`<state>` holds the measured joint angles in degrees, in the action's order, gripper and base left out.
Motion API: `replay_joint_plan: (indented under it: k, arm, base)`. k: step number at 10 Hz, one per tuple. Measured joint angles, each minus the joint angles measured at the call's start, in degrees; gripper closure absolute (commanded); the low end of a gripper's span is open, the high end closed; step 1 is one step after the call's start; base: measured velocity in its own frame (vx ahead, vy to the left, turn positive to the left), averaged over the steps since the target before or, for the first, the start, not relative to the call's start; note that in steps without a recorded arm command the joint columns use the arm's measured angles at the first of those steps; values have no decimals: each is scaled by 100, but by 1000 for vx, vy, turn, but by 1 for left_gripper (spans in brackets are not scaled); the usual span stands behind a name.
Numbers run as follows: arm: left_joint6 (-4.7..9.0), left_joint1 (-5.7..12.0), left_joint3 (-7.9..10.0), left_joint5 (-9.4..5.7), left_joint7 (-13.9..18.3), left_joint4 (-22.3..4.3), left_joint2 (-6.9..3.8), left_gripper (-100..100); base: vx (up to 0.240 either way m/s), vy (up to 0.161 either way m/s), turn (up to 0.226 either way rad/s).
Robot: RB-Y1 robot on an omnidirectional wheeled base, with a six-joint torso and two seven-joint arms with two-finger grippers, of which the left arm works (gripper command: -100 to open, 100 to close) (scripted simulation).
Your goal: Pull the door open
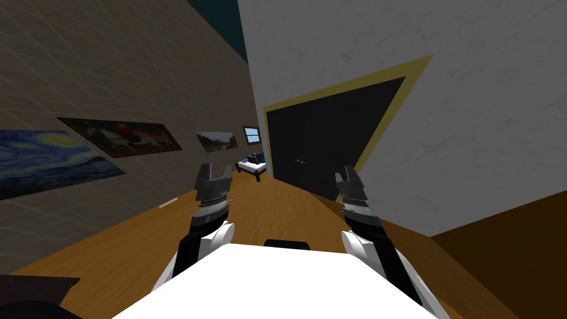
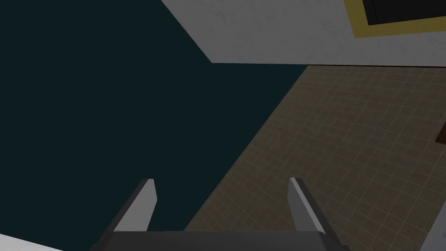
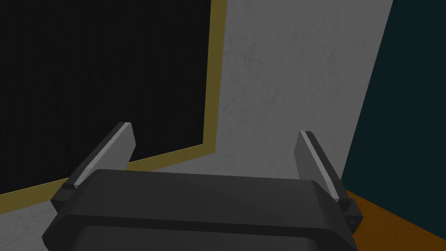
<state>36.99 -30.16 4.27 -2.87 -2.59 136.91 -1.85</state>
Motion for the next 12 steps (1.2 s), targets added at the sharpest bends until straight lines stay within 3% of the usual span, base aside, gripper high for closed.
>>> replay_joint_plan:
  k: [3, 7, 12]
  arm:
    - [48, 184, 20, -78, 60, -418, -97, -100]
    - [111, 298, -95, -101, 71, -838, -142, -100]
    - [189, 601, -138, -192, 133, -1548, -252, -100]
  base:
    - [112, -3, -63]
    - [85, -24, -55]
    - [92, -27, -71]
